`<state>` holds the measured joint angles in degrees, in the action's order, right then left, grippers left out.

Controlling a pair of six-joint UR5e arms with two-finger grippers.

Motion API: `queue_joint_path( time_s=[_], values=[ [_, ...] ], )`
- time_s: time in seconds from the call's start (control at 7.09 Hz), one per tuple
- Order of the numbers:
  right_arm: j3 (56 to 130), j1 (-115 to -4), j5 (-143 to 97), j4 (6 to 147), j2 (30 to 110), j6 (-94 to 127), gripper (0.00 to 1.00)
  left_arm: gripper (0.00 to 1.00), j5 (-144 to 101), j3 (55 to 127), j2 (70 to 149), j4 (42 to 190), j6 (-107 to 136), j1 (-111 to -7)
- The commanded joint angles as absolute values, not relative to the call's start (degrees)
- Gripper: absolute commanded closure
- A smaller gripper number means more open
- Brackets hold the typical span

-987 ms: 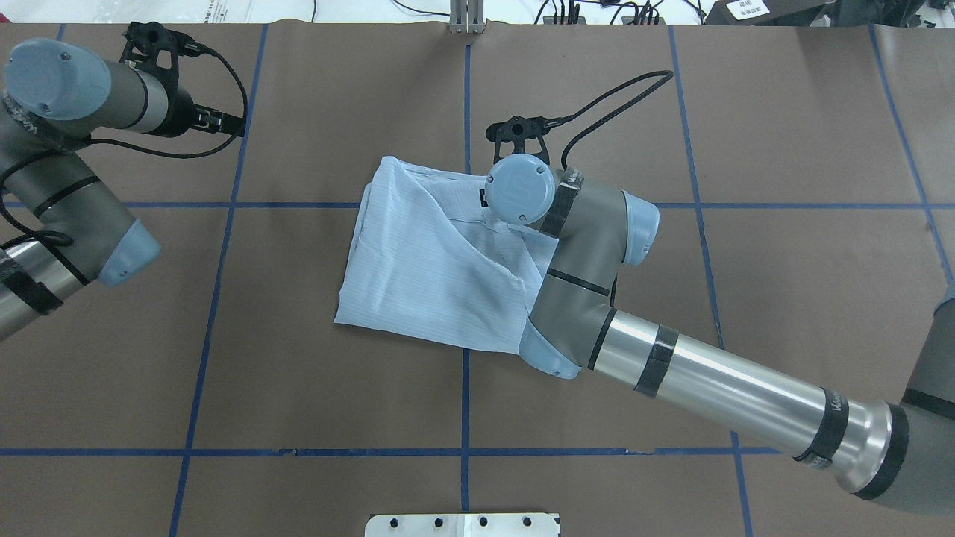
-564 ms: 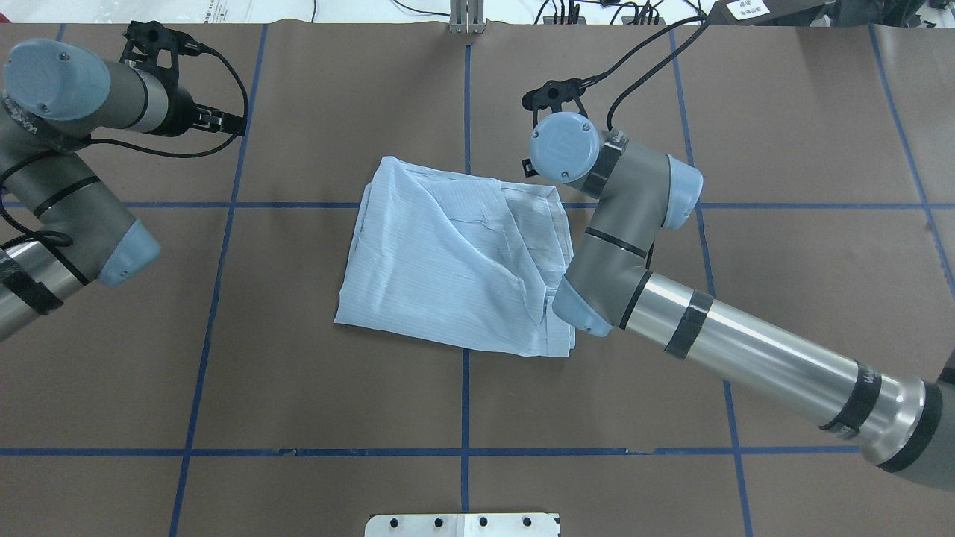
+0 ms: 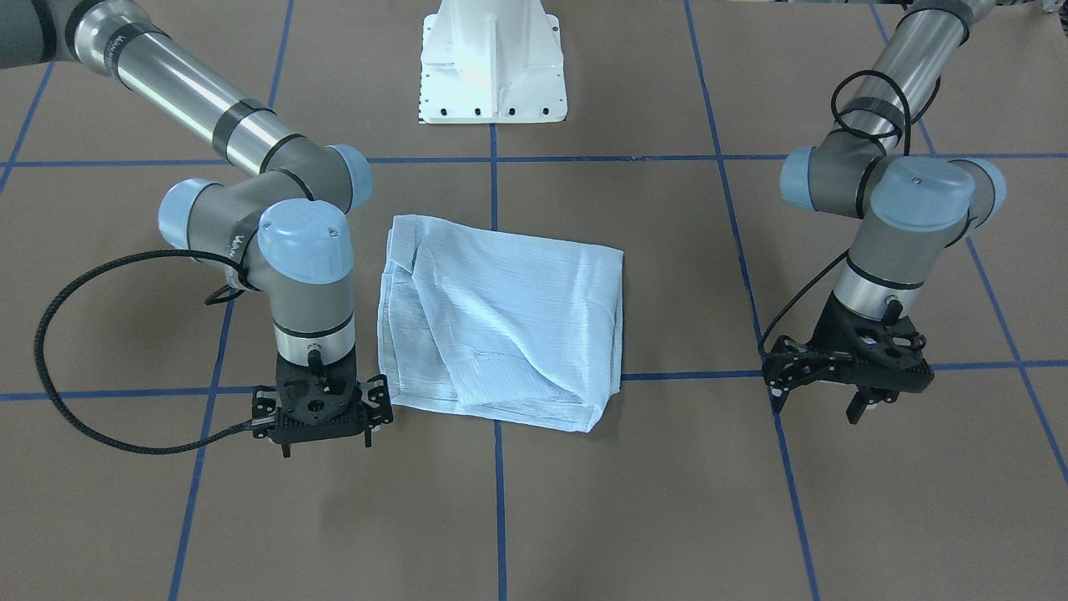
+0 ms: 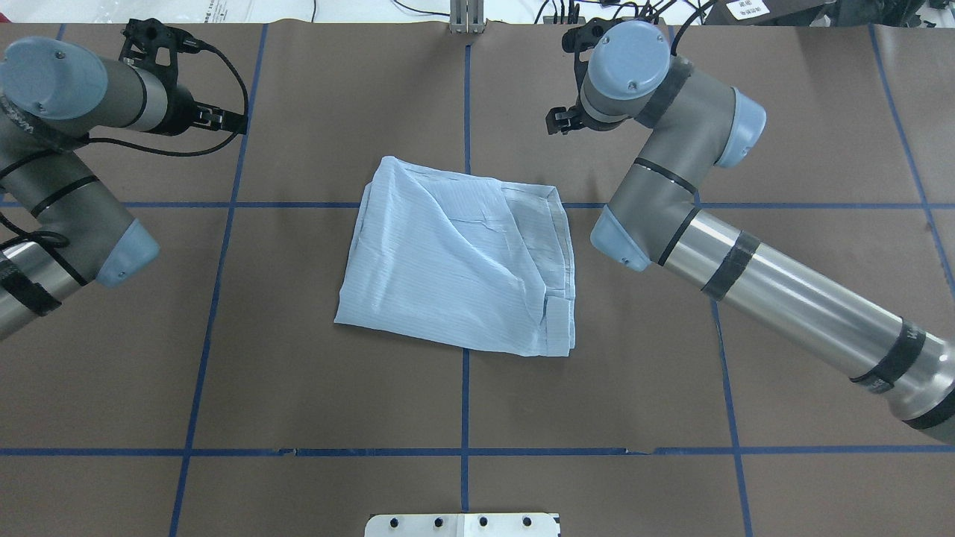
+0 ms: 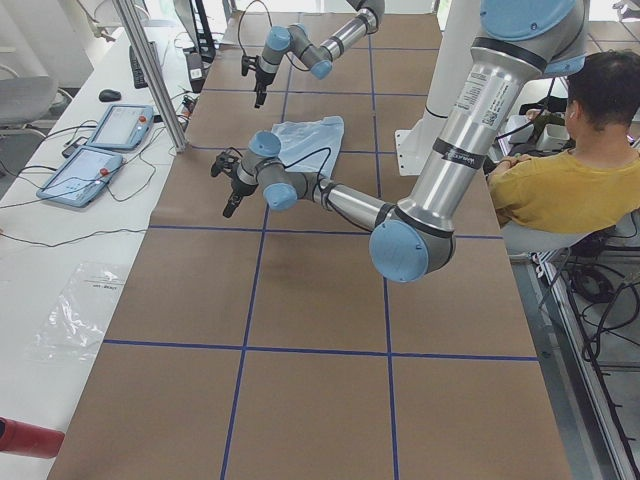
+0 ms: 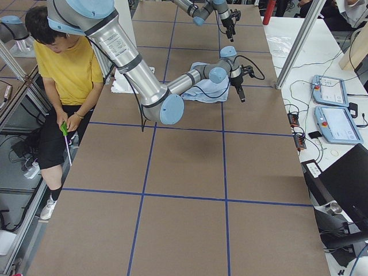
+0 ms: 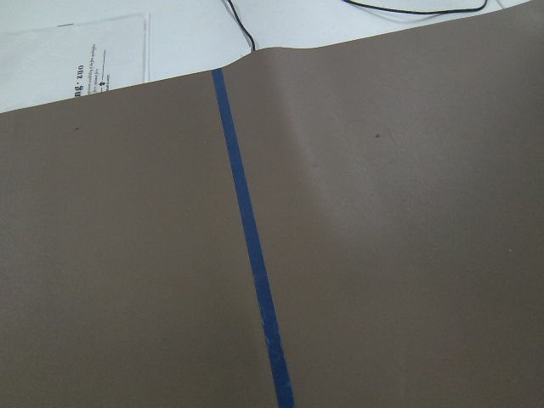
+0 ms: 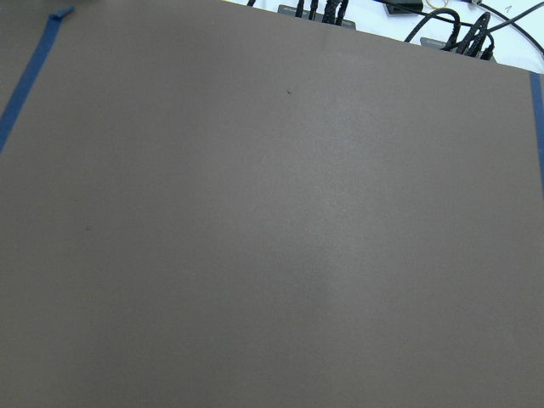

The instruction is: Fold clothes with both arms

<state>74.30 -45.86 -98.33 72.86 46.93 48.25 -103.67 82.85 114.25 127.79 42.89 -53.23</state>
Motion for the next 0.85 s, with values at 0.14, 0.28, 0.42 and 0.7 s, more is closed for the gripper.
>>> queue_joint_path(
  time_s=[0.14,0.28,0.42,0.7],
  values=[
    [86.79,-55.77,-113.51,75.65,58.14,44.85,0.0,0.0,-108.19,96.09,105.68,121.68,34.6,-54.14],
    [92.06,-59.12,-115.21,81.42,61.32,36.65,0.0,0.0,-108.28,102.59,102.16,115.81,28.45,-56.4],
    [97.33,-62.37,-116.53,87.48,64.65,29.78,0.0,0.0,-108.46,107.09,99.08,111.58,21.34,-59.47],
    [102.9,-71.15,-122.4,92.89,72.64,14.93,0.0,0.0,-113.87,108.28,93.28,110.39,3.0,-70.51]
  ],
)
